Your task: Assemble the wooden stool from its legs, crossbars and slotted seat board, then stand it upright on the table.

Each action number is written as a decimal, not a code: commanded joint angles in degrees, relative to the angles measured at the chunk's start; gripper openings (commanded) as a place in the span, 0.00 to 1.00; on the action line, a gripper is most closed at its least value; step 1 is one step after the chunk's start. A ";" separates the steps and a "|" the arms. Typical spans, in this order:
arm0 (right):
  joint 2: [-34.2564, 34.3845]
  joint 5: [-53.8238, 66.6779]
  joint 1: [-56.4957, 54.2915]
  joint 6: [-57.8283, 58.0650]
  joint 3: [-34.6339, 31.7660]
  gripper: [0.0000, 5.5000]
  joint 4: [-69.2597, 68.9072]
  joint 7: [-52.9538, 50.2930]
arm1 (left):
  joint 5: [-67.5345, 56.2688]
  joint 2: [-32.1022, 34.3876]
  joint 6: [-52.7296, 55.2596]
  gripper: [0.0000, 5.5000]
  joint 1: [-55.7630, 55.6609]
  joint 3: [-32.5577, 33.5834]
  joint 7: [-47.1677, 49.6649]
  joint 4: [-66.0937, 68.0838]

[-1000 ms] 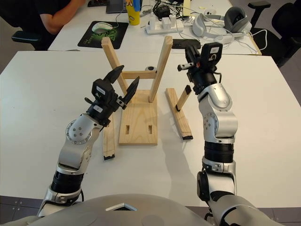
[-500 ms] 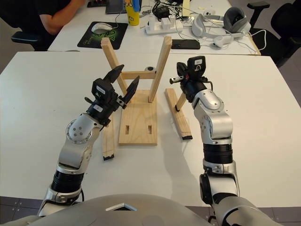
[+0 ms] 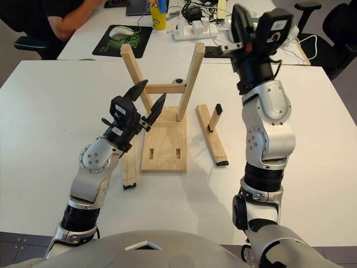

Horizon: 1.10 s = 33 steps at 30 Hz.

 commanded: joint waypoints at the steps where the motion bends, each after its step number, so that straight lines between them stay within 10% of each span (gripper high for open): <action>1: -0.30 -0.06 0.91 0.71 -0.31 0.00 -1.82 -1.23 | 0.23 0.32 0.87 0.51 0.38 0.37 0.11 -1.34; 33: -4.05 -5.36 12.78 8.55 8.93 0.00 14.95 1.36 | -1.16 1.30 2.33 0.51 -0.32 1.04 -2.15 -1.62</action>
